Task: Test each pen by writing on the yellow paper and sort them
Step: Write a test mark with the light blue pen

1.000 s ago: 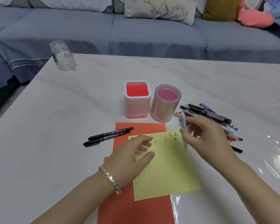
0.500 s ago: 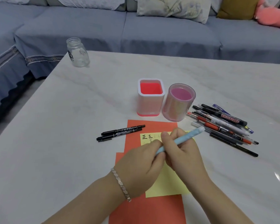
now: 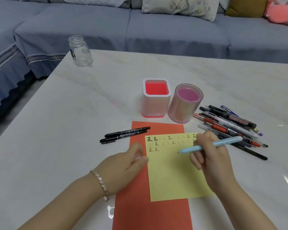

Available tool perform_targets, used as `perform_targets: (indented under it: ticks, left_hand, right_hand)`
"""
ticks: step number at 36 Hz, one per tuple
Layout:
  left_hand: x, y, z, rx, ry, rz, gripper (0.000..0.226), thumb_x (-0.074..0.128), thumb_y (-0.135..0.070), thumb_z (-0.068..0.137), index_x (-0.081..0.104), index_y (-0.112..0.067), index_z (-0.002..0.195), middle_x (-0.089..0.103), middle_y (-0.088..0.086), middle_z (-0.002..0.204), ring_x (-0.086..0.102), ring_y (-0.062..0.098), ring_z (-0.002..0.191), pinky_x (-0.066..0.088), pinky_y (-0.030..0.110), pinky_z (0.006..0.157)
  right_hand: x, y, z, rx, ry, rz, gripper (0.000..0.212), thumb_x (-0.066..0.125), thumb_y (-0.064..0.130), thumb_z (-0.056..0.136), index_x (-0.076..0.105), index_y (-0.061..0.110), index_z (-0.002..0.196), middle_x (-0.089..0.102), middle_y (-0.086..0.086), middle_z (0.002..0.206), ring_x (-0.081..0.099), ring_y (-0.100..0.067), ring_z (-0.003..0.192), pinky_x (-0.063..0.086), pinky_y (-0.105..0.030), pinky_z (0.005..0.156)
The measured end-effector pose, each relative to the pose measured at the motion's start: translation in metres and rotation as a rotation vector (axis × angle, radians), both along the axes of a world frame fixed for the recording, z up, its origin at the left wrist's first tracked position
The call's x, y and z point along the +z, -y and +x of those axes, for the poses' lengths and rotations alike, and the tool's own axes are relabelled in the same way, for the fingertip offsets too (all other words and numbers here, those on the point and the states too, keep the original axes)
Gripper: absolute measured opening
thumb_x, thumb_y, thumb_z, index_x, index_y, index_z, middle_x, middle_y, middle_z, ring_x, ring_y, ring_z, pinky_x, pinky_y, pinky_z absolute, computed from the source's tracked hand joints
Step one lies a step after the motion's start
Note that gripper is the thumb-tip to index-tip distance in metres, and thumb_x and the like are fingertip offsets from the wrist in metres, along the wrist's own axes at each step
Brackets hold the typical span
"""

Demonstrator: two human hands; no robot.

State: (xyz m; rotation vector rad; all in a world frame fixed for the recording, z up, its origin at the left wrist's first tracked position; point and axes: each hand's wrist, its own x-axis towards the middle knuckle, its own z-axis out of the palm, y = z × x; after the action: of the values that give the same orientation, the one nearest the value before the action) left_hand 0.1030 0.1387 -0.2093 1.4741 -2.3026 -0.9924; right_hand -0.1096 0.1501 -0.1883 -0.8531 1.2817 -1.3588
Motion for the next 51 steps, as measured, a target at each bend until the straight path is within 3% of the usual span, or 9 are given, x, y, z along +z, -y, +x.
perform_targets:
  ticks: [4,8,11,16,22,25,30,39,51]
  left_hand:
    - [-0.020,0.006,0.006,0.205,0.211,-0.284,0.014,0.031,-0.032,0.099,0.038,-0.021,0.093,0.045,-0.009,0.078,0.048,0.013,0.071,0.029,0.024,0.061]
    - [-0.051,0.018,0.005,0.165,0.360,-0.602,0.017,0.074,-0.018,0.071,0.058,-0.013,0.070,0.057,0.000,0.067,0.056,0.022,0.059,0.041,0.028,0.057]
    - [-0.059,0.018,-0.006,0.215,0.345,-0.599,0.033,0.084,-0.006,0.053,0.062,-0.004,0.078,0.062,0.013,0.080,0.060,0.031,0.071,0.050,0.037,0.062]
    - [-0.060,0.007,-0.033,0.070,0.147,-0.572,0.038,0.047,-0.029,0.078,0.052,-0.007,0.109,0.058,0.018,0.114,0.050,0.030,0.106,0.044,0.045,0.094]
    - [-0.073,0.002,-0.039,-0.123,0.215,-0.497,0.043,0.040,-0.043,0.084,0.051,-0.028,0.123,0.049,0.020,0.133,0.046,0.032,0.124,0.025,0.042,0.108]
    - [-0.076,0.005,-0.039,-0.115,0.212,-0.438,0.044,0.040,-0.043,0.084,0.055,-0.028,0.122,0.047,0.020,0.135,0.043,0.034,0.126,0.018,0.039,0.105]
    - [-0.080,0.007,-0.041,-0.095,0.179,-0.399,0.043,0.040,-0.045,0.083,0.049,-0.033,0.123,0.044,0.018,0.138,0.040,0.033,0.129,0.019,0.040,0.104]
    - [-0.081,0.008,-0.043,-0.065,0.115,-0.394,0.044,0.044,-0.043,0.079,0.054,-0.032,0.121,0.044,0.017,0.138,0.038,0.033,0.130,0.018,0.043,0.105]
    - [-0.082,0.008,-0.043,-0.049,0.115,-0.377,0.045,0.043,-0.043,0.079,0.047,-0.036,0.124,0.042,0.015,0.141,0.035,0.031,0.133,0.018,0.043,0.105]
  right_hand:
    - [-0.008,0.002,-0.006,-0.061,-0.049,0.101,0.029,0.044,0.015,0.095,0.036,0.013,0.068,0.035,0.001,0.041,0.037,-0.013,0.038,0.030,-0.019,0.041]
    - [-0.014,0.000,-0.007,-0.062,-0.048,0.143,0.024,0.043,0.014,0.095,0.042,0.010,0.071,0.040,0.000,0.043,0.041,-0.015,0.041,0.034,-0.022,0.045]
    - [-0.016,-0.002,-0.007,-0.062,-0.061,0.140,0.026,0.042,0.016,0.096,0.049,0.007,0.073,0.041,-0.002,0.042,0.043,-0.016,0.042,0.034,-0.024,0.048]
    - [-0.018,0.001,-0.008,-0.059,-0.075,0.140,0.033,0.041,0.025,0.097,0.058,0.006,0.077,0.051,-0.003,0.045,0.052,-0.015,0.044,0.041,-0.028,0.053]
    - [-0.025,0.009,-0.006,0.003,-0.112,0.068,0.013,0.058,0.015,0.087,0.061,0.004,0.081,0.066,-0.005,0.060,0.066,-0.017,0.061,0.052,-0.018,0.056]
    - [-0.030,0.015,-0.003,0.007,-0.205,0.028,0.009,0.063,0.010,0.084,0.059,0.003,0.080,0.065,-0.004,0.057,0.063,-0.015,0.059,0.049,-0.020,0.055]
    - [-0.045,0.030,0.005,-0.091,-0.329,-0.012,0.031,0.065,0.015,0.084,0.047,0.012,0.060,0.057,-0.003,0.047,0.051,-0.018,0.047,0.040,-0.029,0.052]
    - [-0.076,0.048,0.023,-0.129,-0.564,-0.056,0.031,0.071,0.012,0.077,0.047,0.016,0.058,0.056,0.004,0.052,0.049,-0.005,0.051,0.036,-0.015,0.052]
    - [-0.080,0.042,0.020,-0.080,-0.559,-0.086,0.032,0.071,0.004,0.076,0.048,0.012,0.056,0.052,0.009,0.051,0.047,0.000,0.050,0.034,-0.009,0.051]
